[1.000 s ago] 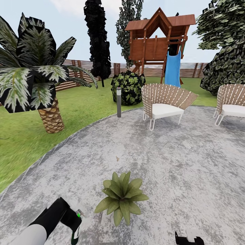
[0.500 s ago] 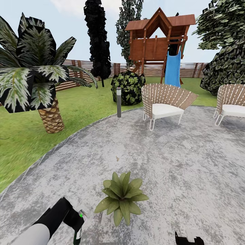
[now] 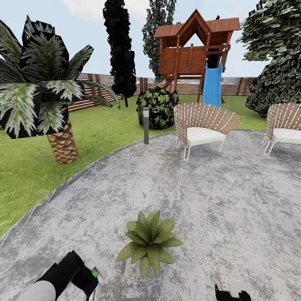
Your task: Pick up the pesticide atomizer in the garden and spray insectifuge to fully cover both potted plants in the garden.
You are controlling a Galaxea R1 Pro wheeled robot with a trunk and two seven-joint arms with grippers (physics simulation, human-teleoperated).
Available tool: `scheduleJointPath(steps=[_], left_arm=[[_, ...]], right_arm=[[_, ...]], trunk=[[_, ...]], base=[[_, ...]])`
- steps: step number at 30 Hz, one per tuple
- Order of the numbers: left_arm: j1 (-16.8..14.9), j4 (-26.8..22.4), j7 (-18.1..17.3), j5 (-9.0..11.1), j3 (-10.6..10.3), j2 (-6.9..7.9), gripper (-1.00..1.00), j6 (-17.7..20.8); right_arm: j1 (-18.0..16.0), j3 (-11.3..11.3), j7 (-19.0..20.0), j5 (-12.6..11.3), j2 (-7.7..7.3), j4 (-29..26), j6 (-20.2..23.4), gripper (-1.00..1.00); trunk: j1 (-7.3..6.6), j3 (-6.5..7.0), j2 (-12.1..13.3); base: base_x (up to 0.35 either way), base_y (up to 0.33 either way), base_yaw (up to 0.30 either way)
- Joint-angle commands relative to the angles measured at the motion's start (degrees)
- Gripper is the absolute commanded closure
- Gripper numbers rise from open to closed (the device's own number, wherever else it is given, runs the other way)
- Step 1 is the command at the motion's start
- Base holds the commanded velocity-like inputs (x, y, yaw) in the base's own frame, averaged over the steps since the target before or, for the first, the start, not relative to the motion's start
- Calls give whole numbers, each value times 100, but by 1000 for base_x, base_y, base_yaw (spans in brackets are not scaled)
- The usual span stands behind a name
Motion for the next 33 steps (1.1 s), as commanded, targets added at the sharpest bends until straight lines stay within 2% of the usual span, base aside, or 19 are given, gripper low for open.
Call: scheduleJointPath(steps=[1, 12, 19, 22, 26, 33], left_arm=[[-11, -25, -34, -19, 6, 3, 100, 44], [31, -17, -16, -33, -45, 2, 100, 67], [35, -26, -4, -34, -30, 18, 100, 76], [-11, -46, -12, -29, 4, 93, 100, 73], [-106, -88, -31, -25, 13, 191, 100, 93], [-153, -524, -48, -24, -20, 186, 100, 121]], right_arm=[[-6, -33, -23, 60, 1, 9, -22, -100], [-6, -33, -24, 50, 3, 9, -22, -100], [-6, -33, -24, 50, 3, 9, -22, -100], [-6, -33, -24, 51, 3, 9, -22, -100], [-5, -33, -27, 50, 3, 9, -22, -100], [-6, -33, -24, 53, 3, 9, -22, -100]], trunk=[[-1, -5, -2], [-1, -5, -2], [-1, -5, -2], [-1, -5, -2], [-1, -4, -2], [-1, 16, -2]], base=[[0, 88, -41], [-45, 263, -237], [-26, 35, -223], [13, 71, -30], [161, 181, -14], [220, 232, -179]])
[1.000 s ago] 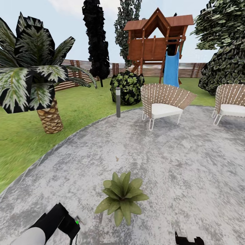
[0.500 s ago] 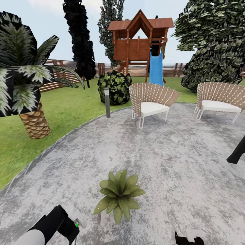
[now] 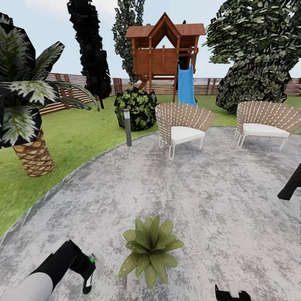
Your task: Pick up the pesticide atomizer in the garden and spray insectifuge to fully cover both potted plants in the garden.
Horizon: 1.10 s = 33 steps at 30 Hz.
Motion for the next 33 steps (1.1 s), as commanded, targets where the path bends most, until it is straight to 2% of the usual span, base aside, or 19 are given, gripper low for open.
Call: scheduleJointPath(steps=[1, 6, 10, 12, 16, 20, 28, 33], left_arm=[[-11, -51, -41, -24, 3, -9, 100, 31], [-31, -140, -97, -61, -21, 15, 100, 31], [-52, -235, -140, -350, -55, 20, 100, 31], [-64, -358, -315, -515, -58, 4, 100, 31], [-72, -663, -694, -705, -67, -55, 100, 31], [-72, -787, -755, -942, -58, -74, 100, 42], [-14, -733, -766, -965, -60, -81, 100, 24], [-3, -708, -769, -973, -60, -79, 100, -1]], right_arm=[[-6, -32, -26, 59, 1, 9, -22, -100], [-6, -32, -26, 57, 1, 9, -22, -100], [-6, -32, -25, 57, 1, 9, -22, -100], [-6, -32, -27, 57, 1, 9, -22, -100], [-6, -32, -25, 57, 1, 8, -22, -100], [-6, -32, -26, 57, 1, 8, -22, -100], [-6, -32, -27, 57, 1, 1, -22, -100], [-6, -32, -25, 57, 1, 0, -22, -100]], trunk=[[1, -3, -2], [1, 9, -2], [1, 15, -2], [1, 16, -2], [1, 16, -2], [1, 16, -2], [1, 16, -2], [1, 16, -2]], base=[[76, 289, -230], [135, 281, -232], [85, 88, -212], [16, 16, -91], [3, 4, -20], [0, 0, -2], [149, 93, -16], [128, 95, -241]])
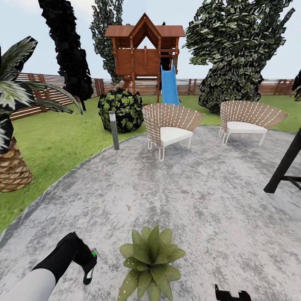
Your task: Pick up the pesticide atomizer in the garden and spray insectifuge to fully cover both potted plants in the garden.
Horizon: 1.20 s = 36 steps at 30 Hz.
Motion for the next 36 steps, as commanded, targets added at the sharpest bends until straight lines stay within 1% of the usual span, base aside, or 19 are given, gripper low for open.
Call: scheduleJointPath(steps=[1, 11, 13, 16, 19, 25, 29, 33, 36], left_arm=[[0, -7, -34, -16, 1, 3, 100, 38], [14, 15, -22, -1, 14, 21, 100, 9], [16, 88, -14, -6, 11, 38, 100, -5], [18, 327, -2, -23, 16, 86, 100, -14], [20, 386, 27, -24, 13, 99, 100, -16], [19, 400, 250, 10, 43, 57, 100, 0], [25, 408, 301, 39, 50, 47, 100, 1], [27, 599, 350, 53, 51, 13, 100, -5], [27, 705, 533, 70, 58, -1, 100, -7]], right_arm=[[-7, -33, -23, 60, 1, 11, -22, -100], [-7, -33, -23, 60, 1, 11, -22, -100], [-7, -33, -23, 60, 1, 11, -22, -100], [-5, -33, -25, 60, 1, 11, -22, -100], [-7, -33, -25, 62, 1, 11, -22, -100], [-7, -33, -25, 60, 1, 11, -22, -100], [-7, -33, -27, 60, 1, 11, -22, -100], [-7, -33, -24, 60, 1, 11, -22, -100], [-7, -33, -25, 60, 1, 11, -22, -100]], trunk=[[-1, -5, -2], [-1, -5, -2], [-1, -5, -2], [-1, -5, -2], [-1, -5, -2], [-1, -5, -2], [-1, -5, -2], [-1, -5, -2], [-1, -5, -2]], base=[[19, 14, -276], [3, 2, -245], [0, 0, -51], [0, 0, -13], [-12, 83, -3], [-97, 254, 0], [69, 297, 0], [113, 196, 0], [27, 38, -106]])
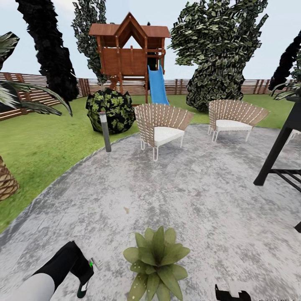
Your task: Pick up the pesticide atomizer in the garden and spray insectifuge to fully cover both potted plants in the garden.
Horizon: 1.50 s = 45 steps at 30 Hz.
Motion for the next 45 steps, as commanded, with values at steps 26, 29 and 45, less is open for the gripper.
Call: scheduleJointPath(steps=[26, 29, 45], left_arm=[[0, 469, 1324, 515, 189, 9, 100, -435], [0, 511, 1326, 511, 258, 1, 100, -438], [123, 665, 1326, 513, 275, -12, 100, -465]], right_arm=[[-5, -33, -22, 68, -5, 16, -22, -100], [-6, -33, -22, 69, -22, 16, -22, -100], [-7, -31, -22, 69, -25, 19, -22, -100]], trunk=[[-1, -5, -2], [-1, -5, -2], [-1, -5, -2]], base=[[0, 1, -108], [-46, 0, 0], [11, 0, 0]])
